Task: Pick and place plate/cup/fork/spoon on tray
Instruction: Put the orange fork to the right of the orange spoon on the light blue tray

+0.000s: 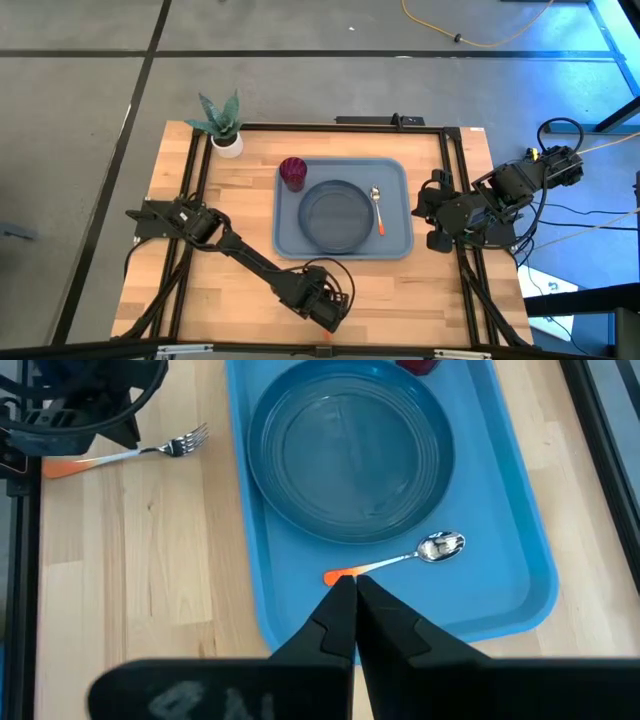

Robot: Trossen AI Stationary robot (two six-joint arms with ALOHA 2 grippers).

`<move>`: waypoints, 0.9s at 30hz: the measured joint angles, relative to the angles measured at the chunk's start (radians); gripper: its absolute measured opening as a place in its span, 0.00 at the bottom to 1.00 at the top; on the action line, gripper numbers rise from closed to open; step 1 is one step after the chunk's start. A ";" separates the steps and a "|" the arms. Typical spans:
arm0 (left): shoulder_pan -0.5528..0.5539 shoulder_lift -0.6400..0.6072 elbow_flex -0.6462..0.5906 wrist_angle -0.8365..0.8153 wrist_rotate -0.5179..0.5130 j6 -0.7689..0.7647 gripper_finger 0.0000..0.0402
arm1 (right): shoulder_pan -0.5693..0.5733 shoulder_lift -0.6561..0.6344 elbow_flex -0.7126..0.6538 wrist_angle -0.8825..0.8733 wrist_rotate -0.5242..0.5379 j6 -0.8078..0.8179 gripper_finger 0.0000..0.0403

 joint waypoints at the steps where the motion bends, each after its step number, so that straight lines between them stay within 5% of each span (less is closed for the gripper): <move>1: 0.001 0.000 0.000 0.000 -0.001 -0.001 0.11 | 0.000 0.000 0.000 0.000 0.000 0.000 0.03; 27: 0.010 0.023 0.000 0.017 0.010 -0.018 0.11 | 0.000 0.000 0.000 0.000 -0.008 -0.007 0.03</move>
